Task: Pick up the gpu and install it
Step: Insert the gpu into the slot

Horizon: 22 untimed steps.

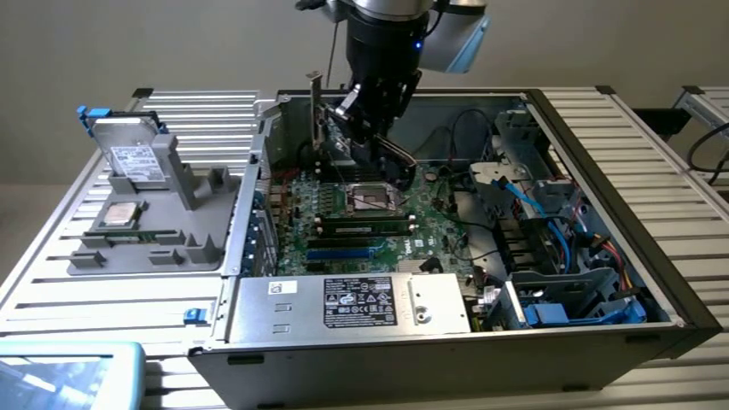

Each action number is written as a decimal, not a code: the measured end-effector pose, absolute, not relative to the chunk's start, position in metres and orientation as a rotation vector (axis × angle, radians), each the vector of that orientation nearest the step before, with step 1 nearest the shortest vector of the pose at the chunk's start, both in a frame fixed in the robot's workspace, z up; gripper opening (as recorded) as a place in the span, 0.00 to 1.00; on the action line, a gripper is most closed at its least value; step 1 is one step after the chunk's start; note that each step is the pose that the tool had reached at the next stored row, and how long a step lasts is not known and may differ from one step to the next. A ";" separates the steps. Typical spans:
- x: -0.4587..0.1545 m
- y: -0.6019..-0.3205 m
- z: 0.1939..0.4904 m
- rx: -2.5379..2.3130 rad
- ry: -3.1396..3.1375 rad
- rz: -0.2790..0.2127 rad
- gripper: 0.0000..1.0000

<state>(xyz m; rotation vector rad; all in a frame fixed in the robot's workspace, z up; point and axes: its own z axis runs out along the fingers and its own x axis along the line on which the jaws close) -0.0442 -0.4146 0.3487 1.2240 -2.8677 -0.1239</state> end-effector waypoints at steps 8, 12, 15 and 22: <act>-0.044 -0.415 0.348 1.424 -2.762 -0.123 0.28; -0.044 -0.415 0.348 1.519 -2.706 -0.121 0.28; -0.044 -0.415 0.348 1.584 -2.664 -0.118 0.28; -0.044 -0.415 0.348 1.727 -2.563 -0.112 0.28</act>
